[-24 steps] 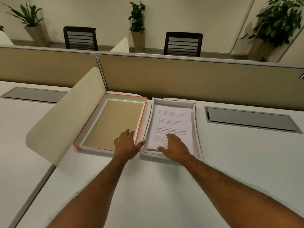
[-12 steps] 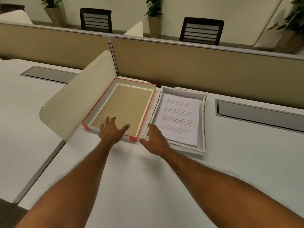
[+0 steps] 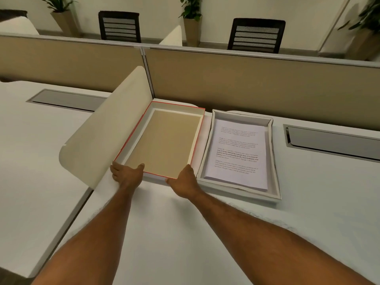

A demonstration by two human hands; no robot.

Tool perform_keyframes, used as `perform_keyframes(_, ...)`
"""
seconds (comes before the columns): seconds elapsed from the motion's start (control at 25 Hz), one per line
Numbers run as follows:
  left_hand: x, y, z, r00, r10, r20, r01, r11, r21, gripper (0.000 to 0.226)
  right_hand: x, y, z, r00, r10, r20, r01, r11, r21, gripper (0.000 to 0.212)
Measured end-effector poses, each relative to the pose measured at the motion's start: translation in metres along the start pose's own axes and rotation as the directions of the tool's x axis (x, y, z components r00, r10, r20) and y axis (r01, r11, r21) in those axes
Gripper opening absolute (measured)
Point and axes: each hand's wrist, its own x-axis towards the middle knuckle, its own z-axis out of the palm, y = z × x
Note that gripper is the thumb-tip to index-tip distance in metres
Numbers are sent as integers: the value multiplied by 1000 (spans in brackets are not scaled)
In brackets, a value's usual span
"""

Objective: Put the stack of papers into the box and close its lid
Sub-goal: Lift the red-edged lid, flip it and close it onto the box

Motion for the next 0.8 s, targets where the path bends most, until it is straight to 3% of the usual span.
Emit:
perform_keyframes(0.08, 12, -3, -5, 1000, -14, 8, 15, 999, -41, 109, 7, -4, 2, 998, 62, 11, -62, 998, 4, 90)
perform_keyframes(0.2, 22, -7, -14, 999, 3, 40, -4, 1000, 23, 109, 12, -4, 5, 994, 105, 7, -105, 994, 5, 85)
perform_keyframes(0.36, 25, -5, -19, 996, 84, 35, -74, 973, -217, 110, 12, -3, 10, 988, 126, -86, -123, 992, 30, 63)
perform_keyframes(0.6, 5, 11, -31, 963, 269, 14, -217, 805, -552, 95, 0, 7, -1, 984, 90, -152, -54, 973, 223, 55)
perform_keyframes(0.8, -30, 60, -52, 846, 514, -144, -475, 602, -642, 93, -15, 1, -24, 998, 8, -58, 15, 922, 388, 45)
